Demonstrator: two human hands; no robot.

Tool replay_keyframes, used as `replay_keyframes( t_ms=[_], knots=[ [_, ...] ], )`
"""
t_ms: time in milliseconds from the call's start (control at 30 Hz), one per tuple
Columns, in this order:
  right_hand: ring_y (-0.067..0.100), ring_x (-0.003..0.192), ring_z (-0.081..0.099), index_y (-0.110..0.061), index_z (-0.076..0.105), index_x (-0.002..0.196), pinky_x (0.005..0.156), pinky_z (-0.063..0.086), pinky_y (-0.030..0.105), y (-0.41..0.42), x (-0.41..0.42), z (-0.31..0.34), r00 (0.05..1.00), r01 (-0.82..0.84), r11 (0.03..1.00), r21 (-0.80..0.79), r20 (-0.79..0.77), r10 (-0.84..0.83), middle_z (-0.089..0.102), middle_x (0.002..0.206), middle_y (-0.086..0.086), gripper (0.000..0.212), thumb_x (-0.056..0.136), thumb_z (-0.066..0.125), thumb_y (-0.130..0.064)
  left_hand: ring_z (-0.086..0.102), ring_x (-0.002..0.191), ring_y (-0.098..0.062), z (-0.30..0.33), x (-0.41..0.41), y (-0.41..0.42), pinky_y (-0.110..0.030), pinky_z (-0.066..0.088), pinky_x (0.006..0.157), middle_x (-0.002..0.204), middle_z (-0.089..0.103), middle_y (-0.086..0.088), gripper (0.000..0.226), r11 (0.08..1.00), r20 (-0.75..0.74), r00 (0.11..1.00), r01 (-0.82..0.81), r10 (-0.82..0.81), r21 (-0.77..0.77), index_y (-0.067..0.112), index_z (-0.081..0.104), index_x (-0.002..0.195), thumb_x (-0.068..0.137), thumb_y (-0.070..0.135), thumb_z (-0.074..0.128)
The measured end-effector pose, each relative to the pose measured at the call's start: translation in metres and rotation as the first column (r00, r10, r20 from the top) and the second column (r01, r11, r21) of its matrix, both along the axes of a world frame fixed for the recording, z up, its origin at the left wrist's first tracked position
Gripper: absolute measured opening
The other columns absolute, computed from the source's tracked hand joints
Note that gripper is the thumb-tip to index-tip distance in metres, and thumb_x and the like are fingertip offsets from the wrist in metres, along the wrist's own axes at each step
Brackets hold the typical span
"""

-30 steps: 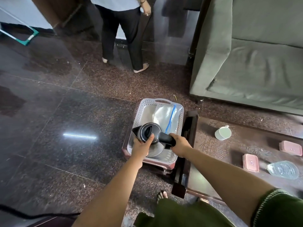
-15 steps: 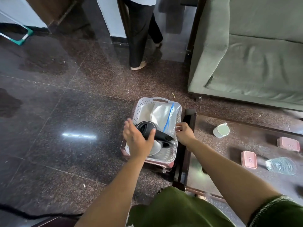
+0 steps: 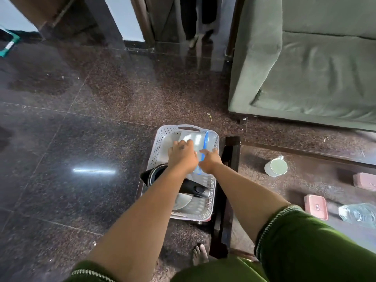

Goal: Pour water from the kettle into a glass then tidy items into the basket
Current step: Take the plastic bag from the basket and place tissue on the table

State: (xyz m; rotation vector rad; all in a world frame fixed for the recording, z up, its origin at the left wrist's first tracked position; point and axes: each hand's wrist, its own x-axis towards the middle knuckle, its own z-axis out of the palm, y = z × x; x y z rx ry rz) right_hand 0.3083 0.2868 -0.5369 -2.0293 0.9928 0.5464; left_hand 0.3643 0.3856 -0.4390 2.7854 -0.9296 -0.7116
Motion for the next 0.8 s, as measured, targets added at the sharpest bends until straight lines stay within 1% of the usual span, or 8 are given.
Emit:
replay_keyframes(
  t_ms=[133, 200, 267, 433, 533, 633, 733, 800],
  knots=[
    [0.024, 0.129, 0.048, -0.019, 0.046, 0.141, 0.095, 0.043, 0.025, 0.003, 0.01, -0.019, 0.992, 0.124, 0.992, -0.008, 0.019, -0.124, 0.002, 0.157, 0.011, 0.05, 0.091, 0.051, -0.013, 0.036, 0.125, -0.031, -0.001, 0.001, -0.005, -0.042, 0.035, 0.099, 0.136, 0.044, -0.012, 0.037, 0.999, -0.045, 0.998, -0.048, 0.048, -0.002, 0.014, 0.042, 0.135, 0.101, 0.025, 0.037],
    [0.027, 0.118, 0.055, -0.017, 0.052, 0.136, 0.083, 0.045, 0.025, 0.007, 0.009, -0.023, 0.984, 0.172, 0.985, -0.032, 0.049, -0.17, 0.006, 0.155, 0.008, 0.044, 0.092, 0.051, -0.013, 0.038, 0.122, -0.029, -0.005, -0.001, -0.004, -0.04, 0.038, 0.094, 0.132, 0.048, -0.009, 0.034, 0.998, 0.001, 0.999, -0.037, 0.037, -0.041, 0.014, 0.046, 0.131, 0.1, 0.023, 0.038],
    [0.029, 0.112, 0.059, -0.019, 0.05, 0.137, 0.084, 0.047, 0.028, 0.009, 0.007, -0.026, 0.983, 0.173, 0.983, -0.062, 0.067, -0.169, 0.007, 0.155, 0.009, 0.047, 0.091, 0.05, -0.011, 0.04, 0.119, -0.027, -0.008, -0.002, -0.005, -0.038, 0.038, 0.091, 0.125, 0.054, -0.007, 0.03, 0.997, 0.049, 0.999, -0.014, 0.018, -0.082, 0.013, 0.05, 0.127, 0.098, 0.019, 0.04],
    [0.032, 0.12, 0.051, -0.024, 0.034, 0.145, 0.089, 0.046, 0.033, 0.013, 0.007, -0.028, 0.991, -0.117, 0.983, -0.145, -0.087, 0.105, 0.022, 0.147, 0.017, 0.058, 0.091, 0.042, -0.006, 0.048, 0.113, -0.027, -0.011, 0.003, -0.007, -0.038, 0.043, 0.082, 0.116, 0.057, -0.007, 0.027, 0.98, -0.004, 0.994, -0.105, 0.106, -0.17, 0.012, 0.052, 0.121, 0.097, 0.015, 0.039],
    [0.033, 0.129, 0.038, -0.004, 0.039, 0.141, 0.1, 0.039, 0.033, 0.016, 0.008, -0.03, 0.968, -0.223, 0.952, -0.208, -0.162, 0.191, 0.042, 0.138, 0.017, 0.046, 0.095, 0.041, -0.011, 0.054, 0.105, -0.027, -0.011, 0.002, -0.006, -0.035, 0.043, 0.074, 0.117, 0.05, -0.008, 0.027, 0.976, -0.012, 0.99, -0.14, 0.14, -0.164, 0.015, 0.05, 0.122, 0.098, 0.015, 0.038],
    [0.03, 0.126, 0.045, 0.001, 0.047, 0.133, 0.099, 0.042, 0.033, 0.017, 0.007, -0.025, 0.944, -0.315, 0.926, -0.207, -0.172, 0.282, 0.047, 0.135, 0.018, 0.04, 0.094, 0.04, -0.004, 0.055, 0.102, -0.028, -0.018, 0.002, -0.006, -0.035, 0.042, 0.073, 0.115, 0.052, -0.007, 0.029, 0.984, 0.056, 0.994, -0.081, 0.09, -0.158, 0.015, 0.05, 0.122, 0.095, 0.011, 0.04],
    [0.031, 0.114, 0.057, 0.002, 0.054, 0.122, 0.087, 0.047, 0.031, 0.011, 0.009, -0.022, 0.94, -0.323, 0.924, -0.203, -0.182, 0.289, 0.056, 0.128, 0.019, 0.033, 0.091, 0.043, -0.001, 0.05, 0.104, -0.028, -0.024, -0.002, -0.008, -0.034, 0.036, 0.073, 0.101, 0.059, -0.008, 0.028, 0.987, 0.15, 0.987, 0.083, -0.062, -0.139, 0.011, 0.052, 0.112, 0.089, 0.003, 0.039],
    [0.035, 0.116, 0.053, 0.002, 0.052, 0.126, 0.089, 0.045, 0.036, 0.007, 0.007, -0.021, 0.91, -0.404, 0.881, -0.246, -0.207, 0.36, 0.053, 0.129, 0.02, 0.033, 0.094, 0.044, -0.004, 0.049, 0.104, -0.028, -0.027, -0.003, -0.009, -0.034, 0.036, 0.074, 0.099, 0.06, -0.009, 0.026, 0.983, 0.167, 0.982, 0.112, -0.087, -0.144, 0.01, 0.053, 0.109, 0.088, 0.003, 0.04]
  ],
)
